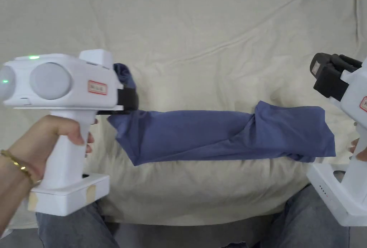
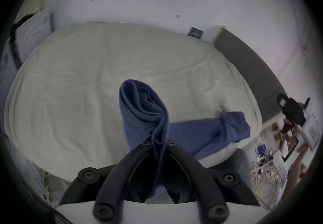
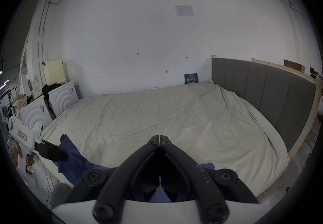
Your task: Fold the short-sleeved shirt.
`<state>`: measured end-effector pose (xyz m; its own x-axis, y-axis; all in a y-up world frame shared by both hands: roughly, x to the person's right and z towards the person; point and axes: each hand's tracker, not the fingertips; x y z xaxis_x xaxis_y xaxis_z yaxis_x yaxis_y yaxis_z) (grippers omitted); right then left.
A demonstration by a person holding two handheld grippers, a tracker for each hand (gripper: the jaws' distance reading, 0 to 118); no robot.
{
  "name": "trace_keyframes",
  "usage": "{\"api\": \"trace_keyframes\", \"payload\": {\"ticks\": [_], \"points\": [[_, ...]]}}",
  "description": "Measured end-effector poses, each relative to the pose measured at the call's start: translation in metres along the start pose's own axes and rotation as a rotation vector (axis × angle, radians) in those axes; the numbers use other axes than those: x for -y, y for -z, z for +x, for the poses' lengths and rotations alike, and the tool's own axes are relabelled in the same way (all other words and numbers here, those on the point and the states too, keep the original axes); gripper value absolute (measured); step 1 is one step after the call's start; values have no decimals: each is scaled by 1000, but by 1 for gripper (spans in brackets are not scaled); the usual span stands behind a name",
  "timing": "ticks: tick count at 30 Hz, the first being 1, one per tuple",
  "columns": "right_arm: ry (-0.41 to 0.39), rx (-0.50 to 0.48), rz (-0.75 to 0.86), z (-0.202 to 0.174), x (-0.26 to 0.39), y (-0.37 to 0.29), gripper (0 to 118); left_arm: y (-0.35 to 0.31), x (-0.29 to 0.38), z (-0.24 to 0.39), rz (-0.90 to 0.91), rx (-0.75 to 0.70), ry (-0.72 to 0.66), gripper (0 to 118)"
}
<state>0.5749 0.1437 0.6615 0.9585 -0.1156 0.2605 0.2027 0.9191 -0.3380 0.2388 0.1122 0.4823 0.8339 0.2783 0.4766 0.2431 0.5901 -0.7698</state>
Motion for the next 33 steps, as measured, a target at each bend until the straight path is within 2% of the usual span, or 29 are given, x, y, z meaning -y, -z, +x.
{"api": "trace_keyframes", "payload": {"ticks": [5, 8, 11, 12, 15, 16, 19, 22, 23, 24, 25, 26, 27, 28, 29, 33], "points": [[3, 39, 38, 14, -1, -11, 2, 69, 2, 57, -106, 74, 11, 10], [17, 53, 39, 23, 1, -16, 2, 114, 9, 79, -159, 54, -27, 10], [24, 73, 34, 30, 3, -20, 2, 148, 22, 99, -237, 24, 21, 17], [25, 75, 32, 32, 3, -21, 2, 154, 25, 102, -264, 27, 27, 31], [21, 85, 33, 38, 2, -25, 2, 163, 28, 101, -295, 48, 4, 108], [17, 86, 33, 39, 1, -25, 2, 156, 28, 99, -257, 72, -12, 115], [13, 79, 30, 37, 3, -24, 2, 128, 17, 91, -110, 125, -10, 116], [17, 57, 19, 33, 7, -20, 2, 102, 9, 83, 11, 56, 2, 116], [16, 48, 14, 30, 9, -19, 2, 96, 9, 80, 50, 2, 22, 114], [13, 42, 8, 29, 11, -17, 2, 93, 11, 77, 74, -41, 37, 101], [10, 35, 1, 27, 12, -15, 2, 91, 13, 76, 87, -88, 56, 82], [8, 28, -5, 26, 14, -14, 2, 95, 16, 75, 90, -132, 72, 56], [8, 24, -10, 25, 15, -12, 2, 101, 19, 74, 70, -166, 81, 20], [9, 21, -14, 24, 16, -11, 2, 108, 23, 73, 41, -186, 66, 8], [11, 18, -17, 24, 17, -11, 2, 119, 27, 73, 18, -185, 44, 8], [22, 14, -21, 26, 24, -12, 2, 142, 57, 98, -83, -28, 2, 8]]}}
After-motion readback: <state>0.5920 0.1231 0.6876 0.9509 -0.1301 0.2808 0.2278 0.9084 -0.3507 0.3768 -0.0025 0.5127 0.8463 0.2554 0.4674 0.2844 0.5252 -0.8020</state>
